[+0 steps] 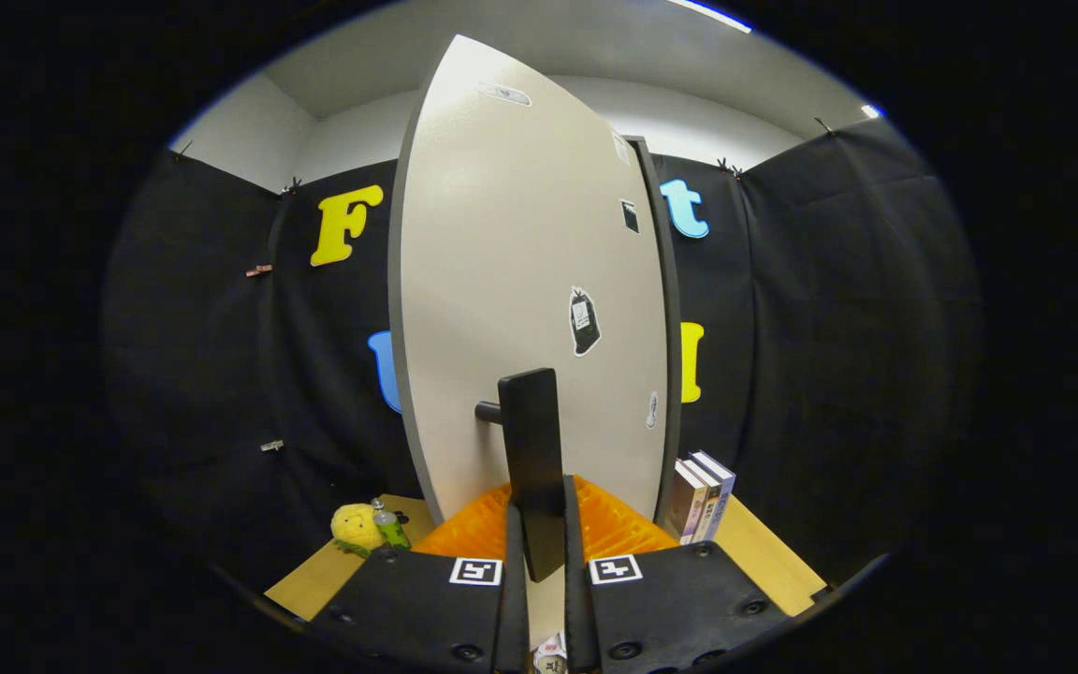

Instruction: Open the shoe cabinet door, grab the shoes and put them into the shoe cabinet, then close the shoe cabinet door.

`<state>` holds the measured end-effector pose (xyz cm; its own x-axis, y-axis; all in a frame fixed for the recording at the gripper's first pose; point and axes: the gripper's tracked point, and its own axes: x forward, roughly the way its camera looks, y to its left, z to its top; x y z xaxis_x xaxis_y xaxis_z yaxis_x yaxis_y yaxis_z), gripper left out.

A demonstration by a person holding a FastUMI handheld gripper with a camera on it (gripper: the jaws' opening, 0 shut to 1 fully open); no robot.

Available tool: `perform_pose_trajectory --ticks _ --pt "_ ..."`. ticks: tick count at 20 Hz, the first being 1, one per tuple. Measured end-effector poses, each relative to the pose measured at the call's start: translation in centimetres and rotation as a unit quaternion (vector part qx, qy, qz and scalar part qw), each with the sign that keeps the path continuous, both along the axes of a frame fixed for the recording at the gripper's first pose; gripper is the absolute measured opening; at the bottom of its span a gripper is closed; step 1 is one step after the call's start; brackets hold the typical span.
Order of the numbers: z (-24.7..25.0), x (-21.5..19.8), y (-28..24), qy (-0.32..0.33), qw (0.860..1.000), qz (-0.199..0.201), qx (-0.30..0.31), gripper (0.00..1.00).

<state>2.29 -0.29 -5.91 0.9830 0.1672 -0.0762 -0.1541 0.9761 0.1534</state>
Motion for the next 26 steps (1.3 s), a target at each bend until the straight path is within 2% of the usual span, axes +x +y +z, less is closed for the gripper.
perform_pose_trajectory --ticks 12,17,23,26 --pt "-0.9 -0.9 -7.8 0.012 0.999 0.002 0.036 0.18" --pt "-1.0 -0.7 -11.6 0.017 0.997 -0.019 0.074 0.18" --pt "-1.7 -1.1 -15.8 0.013 0.997 -0.029 0.069 0.13" --pt "-1.6 -1.6 -18.5 0.011 0.996 -0.059 0.061 0.13"
